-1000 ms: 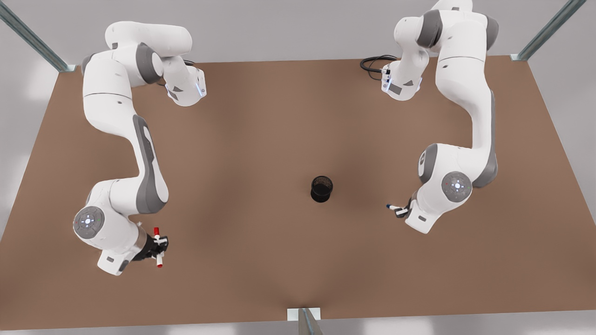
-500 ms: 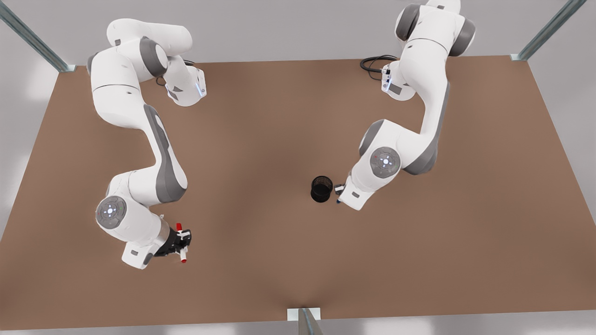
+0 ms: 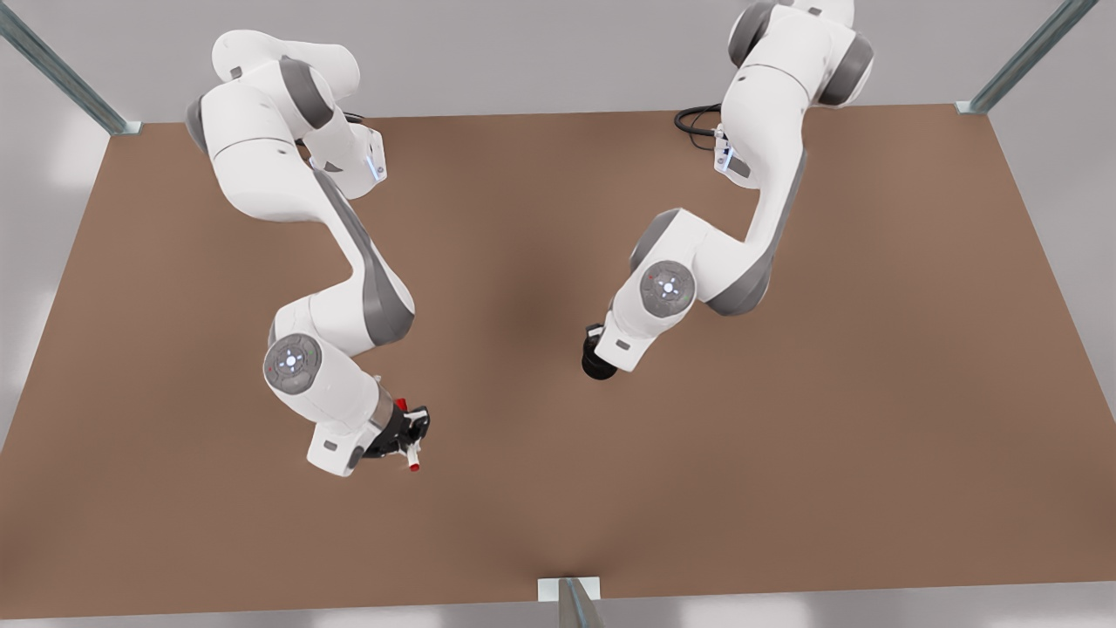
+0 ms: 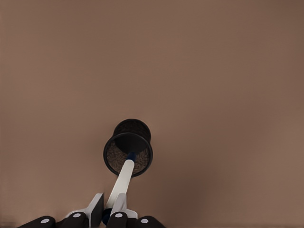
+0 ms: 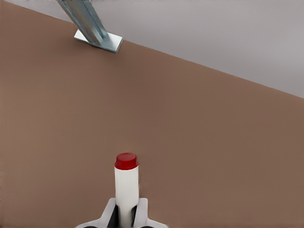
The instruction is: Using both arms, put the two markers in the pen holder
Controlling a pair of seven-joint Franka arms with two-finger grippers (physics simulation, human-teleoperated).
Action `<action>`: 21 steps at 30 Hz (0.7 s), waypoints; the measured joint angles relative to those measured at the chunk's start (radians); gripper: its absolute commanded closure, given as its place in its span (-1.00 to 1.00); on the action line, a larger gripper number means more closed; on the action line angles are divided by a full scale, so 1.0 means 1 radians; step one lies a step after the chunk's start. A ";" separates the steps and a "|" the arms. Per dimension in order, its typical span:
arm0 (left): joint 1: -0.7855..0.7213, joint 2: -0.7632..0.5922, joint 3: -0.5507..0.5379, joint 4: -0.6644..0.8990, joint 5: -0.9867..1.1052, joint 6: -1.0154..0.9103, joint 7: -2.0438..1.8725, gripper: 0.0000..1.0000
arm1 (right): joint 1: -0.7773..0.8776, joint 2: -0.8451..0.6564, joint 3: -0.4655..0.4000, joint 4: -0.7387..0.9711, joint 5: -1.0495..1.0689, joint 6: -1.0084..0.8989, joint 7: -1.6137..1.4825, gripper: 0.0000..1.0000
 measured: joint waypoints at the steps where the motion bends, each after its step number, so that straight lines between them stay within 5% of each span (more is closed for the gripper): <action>1: 0.002 0.008 0.000 0.000 -0.002 -0.002 -0.007 -1.00 | 0.007 0.000 0.002 0.000 0.000 0.004 0.011 0.57; 8: 0.068 0.000 0.007 0.004 -0.011 -0.037 -0.029 -1.00 | 0.038 0.003 0.023 0.000 0.003 0.044 0.083 0.57; 13: 0.313 -0.084 0.012 0.008 0.085 -0.163 0.077 -1.00 | 0.117 0.005 0.028 -0.003 0.001 0.121 0.138 0.57; 21: 0.352 -0.288 0.002 -0.044 0.184 -0.217 0.293 -1.00 | 0.271 0.022 0.028 -0.039 0.000 0.402 0.217 0.57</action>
